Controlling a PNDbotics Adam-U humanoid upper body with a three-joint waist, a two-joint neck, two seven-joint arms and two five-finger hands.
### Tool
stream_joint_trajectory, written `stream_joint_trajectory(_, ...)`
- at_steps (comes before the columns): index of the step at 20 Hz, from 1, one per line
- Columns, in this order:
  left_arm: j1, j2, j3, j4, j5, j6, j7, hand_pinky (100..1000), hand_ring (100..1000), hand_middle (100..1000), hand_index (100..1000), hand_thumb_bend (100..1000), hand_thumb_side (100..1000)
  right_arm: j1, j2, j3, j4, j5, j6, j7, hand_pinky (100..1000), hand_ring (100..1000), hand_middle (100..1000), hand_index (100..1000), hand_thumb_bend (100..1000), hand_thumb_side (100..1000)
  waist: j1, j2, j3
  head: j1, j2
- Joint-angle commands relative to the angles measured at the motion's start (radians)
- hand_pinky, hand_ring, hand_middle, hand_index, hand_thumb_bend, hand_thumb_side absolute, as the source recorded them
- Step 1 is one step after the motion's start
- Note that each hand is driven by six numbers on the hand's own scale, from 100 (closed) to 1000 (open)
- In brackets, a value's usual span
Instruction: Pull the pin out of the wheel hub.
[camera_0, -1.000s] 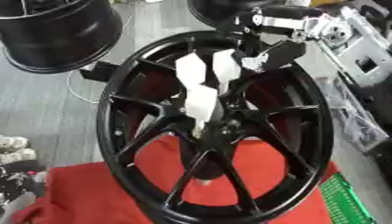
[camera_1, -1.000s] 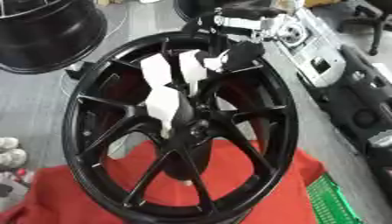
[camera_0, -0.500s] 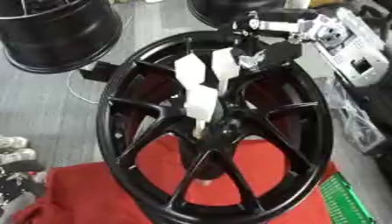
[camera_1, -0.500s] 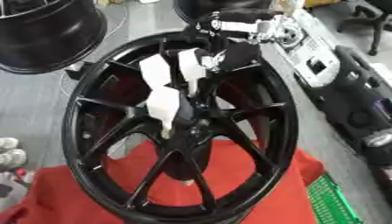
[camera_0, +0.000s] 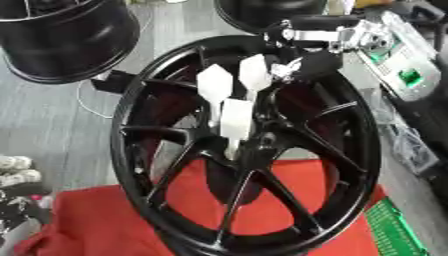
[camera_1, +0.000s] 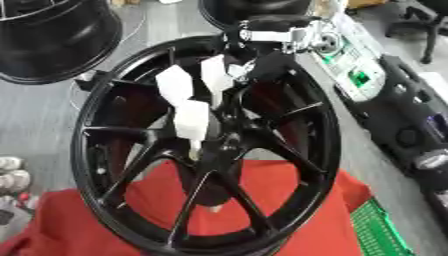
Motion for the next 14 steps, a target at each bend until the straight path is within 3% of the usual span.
stream_joint_trajectory(1,-0.004,0.009,0.001,-0.014,0.009,0.0,-0.002,687,518,699,806,100,975,-0.007,-0.025,0.003,-0.028,-0.037,0.002,0.038,394,493,795,937,100,842,-0.002,-0.014,-0.001,0.003,-0.006)
stream_joint_trajectory(7,-0.003,0.009,0.002,-0.015,0.008,-0.001,-0.002,688,515,698,806,100,975,0.001,-0.034,0.003,-0.055,-0.125,0.021,0.107,391,497,793,935,100,986,-0.001,-0.014,-0.004,0.006,-0.004)
stream_joint_trajectory(14,-0.002,0.008,0.002,-0.015,0.008,-0.001,-0.002,688,514,697,806,100,975,0.006,-0.041,0.004,-0.074,-0.198,0.038,0.15,397,504,802,937,100,1000,-0.001,-0.015,-0.005,0.006,-0.003)
